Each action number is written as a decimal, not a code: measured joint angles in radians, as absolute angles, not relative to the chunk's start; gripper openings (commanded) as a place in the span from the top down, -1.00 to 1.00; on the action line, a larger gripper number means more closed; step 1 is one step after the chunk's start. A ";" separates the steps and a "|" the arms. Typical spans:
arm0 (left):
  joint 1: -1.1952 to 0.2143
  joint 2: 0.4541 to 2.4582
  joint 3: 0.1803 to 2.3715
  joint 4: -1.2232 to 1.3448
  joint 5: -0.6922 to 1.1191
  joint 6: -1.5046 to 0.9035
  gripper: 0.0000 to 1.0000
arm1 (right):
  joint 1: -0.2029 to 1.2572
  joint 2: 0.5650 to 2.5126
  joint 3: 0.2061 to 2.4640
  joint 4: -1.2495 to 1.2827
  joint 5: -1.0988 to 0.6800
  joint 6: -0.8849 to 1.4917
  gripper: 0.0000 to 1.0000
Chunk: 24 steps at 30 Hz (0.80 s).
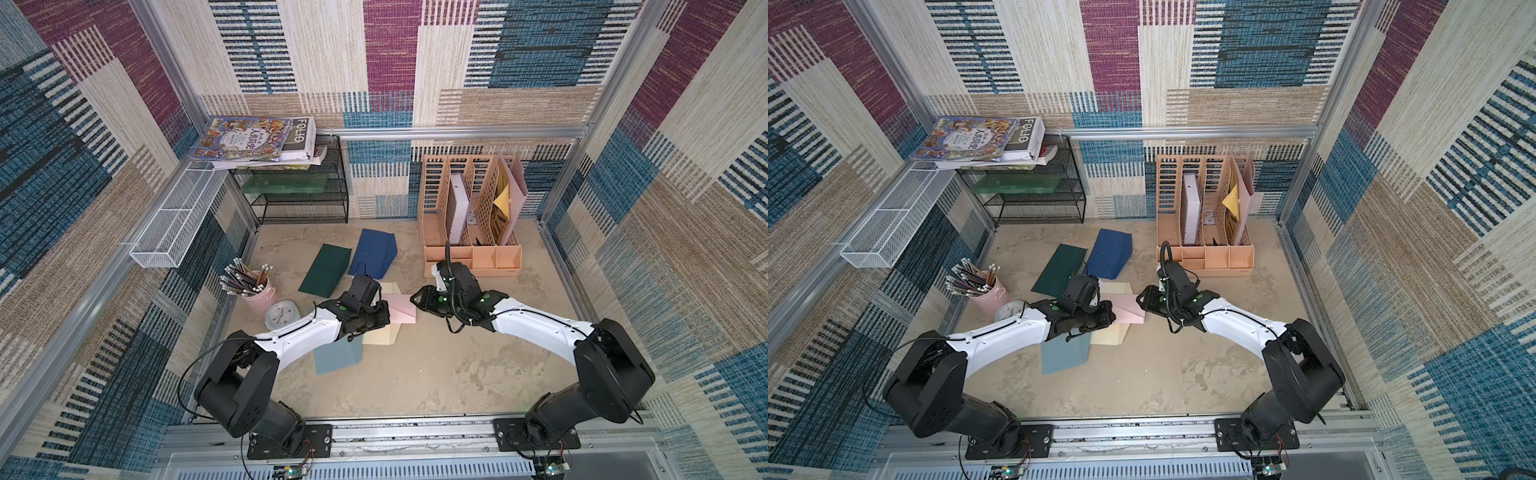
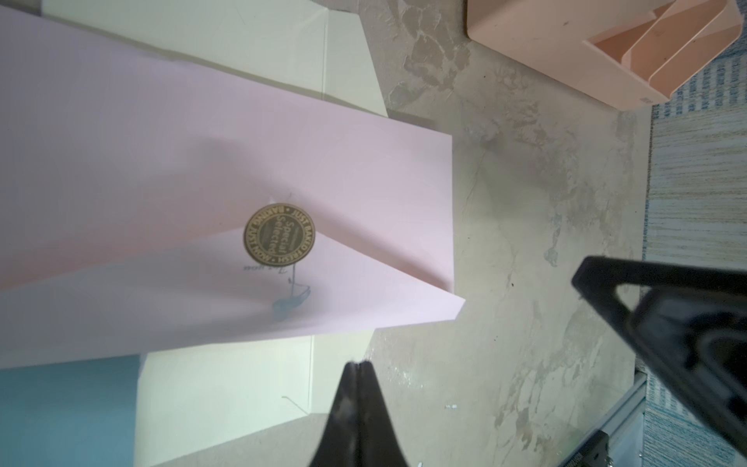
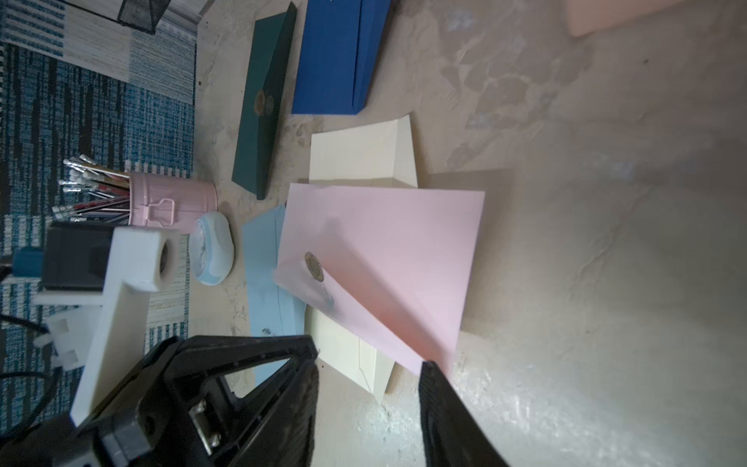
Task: Open the envelope
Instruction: Pick up the envelope from the envelope.
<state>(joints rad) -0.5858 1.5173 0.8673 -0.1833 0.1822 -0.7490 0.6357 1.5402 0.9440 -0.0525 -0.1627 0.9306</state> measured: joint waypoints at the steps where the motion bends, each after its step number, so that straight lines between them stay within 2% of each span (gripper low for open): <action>1: -0.584 1.523 0.868 -0.180 0.182 -0.753 1.00 | 0.615 1.557 0.956 -0.057 -0.161 0.916 0.07; 5: -0.582 1.515 0.869 -0.176 0.183 -0.760 1.00 | 0.548 1.671 1.063 -0.113 -0.187 0.842 -0.04; 10: -0.585 1.473 0.779 -0.104 0.210 -0.842 0.96 | 0.497 1.812 1.192 -0.137 -0.274 0.744 -0.07; 14: -0.600 1.467 0.660 -0.052 0.228 -0.951 0.79 | 0.461 1.863 1.190 -0.136 -0.358 0.725 -0.07; 24: -0.606 1.449 0.664 0.006 0.222 -1.013 0.69 | 0.453 1.904 1.113 -0.055 -0.517 0.727 -0.05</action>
